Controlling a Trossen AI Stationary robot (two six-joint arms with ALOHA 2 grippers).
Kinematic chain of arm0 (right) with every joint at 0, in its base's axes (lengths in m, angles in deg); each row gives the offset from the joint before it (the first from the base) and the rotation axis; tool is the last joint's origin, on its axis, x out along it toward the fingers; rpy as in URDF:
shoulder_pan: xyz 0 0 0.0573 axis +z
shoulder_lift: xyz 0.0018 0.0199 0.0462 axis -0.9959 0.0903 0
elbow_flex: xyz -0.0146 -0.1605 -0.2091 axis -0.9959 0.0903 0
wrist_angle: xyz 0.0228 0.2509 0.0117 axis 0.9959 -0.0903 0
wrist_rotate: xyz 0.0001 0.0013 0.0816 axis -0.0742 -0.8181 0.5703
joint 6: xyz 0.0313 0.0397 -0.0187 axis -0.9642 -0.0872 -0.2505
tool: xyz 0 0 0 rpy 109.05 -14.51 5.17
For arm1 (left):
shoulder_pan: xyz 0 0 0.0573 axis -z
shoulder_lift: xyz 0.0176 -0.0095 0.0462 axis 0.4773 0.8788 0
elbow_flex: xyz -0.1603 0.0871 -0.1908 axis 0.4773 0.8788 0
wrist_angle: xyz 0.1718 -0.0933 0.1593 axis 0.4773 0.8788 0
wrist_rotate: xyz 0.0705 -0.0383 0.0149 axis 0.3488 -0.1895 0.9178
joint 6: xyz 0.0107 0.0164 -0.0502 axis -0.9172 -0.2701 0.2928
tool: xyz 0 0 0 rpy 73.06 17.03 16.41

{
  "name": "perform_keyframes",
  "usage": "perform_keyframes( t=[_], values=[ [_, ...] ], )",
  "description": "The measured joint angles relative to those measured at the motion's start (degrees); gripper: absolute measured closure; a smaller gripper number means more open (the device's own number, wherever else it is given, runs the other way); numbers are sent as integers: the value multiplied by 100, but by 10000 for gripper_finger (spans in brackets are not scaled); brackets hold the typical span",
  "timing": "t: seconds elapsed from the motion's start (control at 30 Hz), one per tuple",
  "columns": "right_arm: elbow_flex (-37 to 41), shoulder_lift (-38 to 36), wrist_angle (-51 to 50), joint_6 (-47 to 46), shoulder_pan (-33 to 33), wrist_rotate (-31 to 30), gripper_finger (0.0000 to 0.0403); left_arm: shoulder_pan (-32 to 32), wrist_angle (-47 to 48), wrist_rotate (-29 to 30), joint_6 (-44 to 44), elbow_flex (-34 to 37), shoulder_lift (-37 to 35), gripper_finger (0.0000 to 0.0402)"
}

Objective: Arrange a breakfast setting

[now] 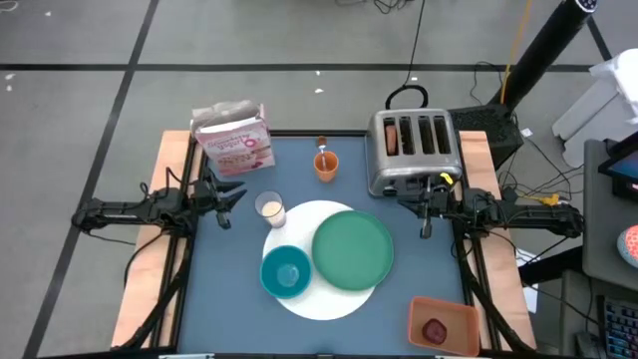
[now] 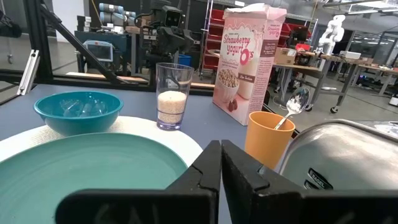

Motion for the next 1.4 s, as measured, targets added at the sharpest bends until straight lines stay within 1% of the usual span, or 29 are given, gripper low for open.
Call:
perform_keyframes(
  t=[0.93,1.0,1.1,1.27,1.33,1.4],
  values=[
    [-1,1,1,0,0,0,394,0,-19,5,-15,0,2,273],
    [-1,0,1,0,0,0,394,3,-131,92,106,2,2,272],
    [-1,0,-1,0,0,0,394,3,-294,377,557,2,0,272],
    [-1,1,0,0,0,0,394,-1,-209,735,1012,2,1,270],
    [-1,1,-1,0,0,0,394,-1,-160,851,1210,2,2,260],
    [-1,1,1,0,0,0,394,-1,-97,988,1339,2,2,242]
  ],
)
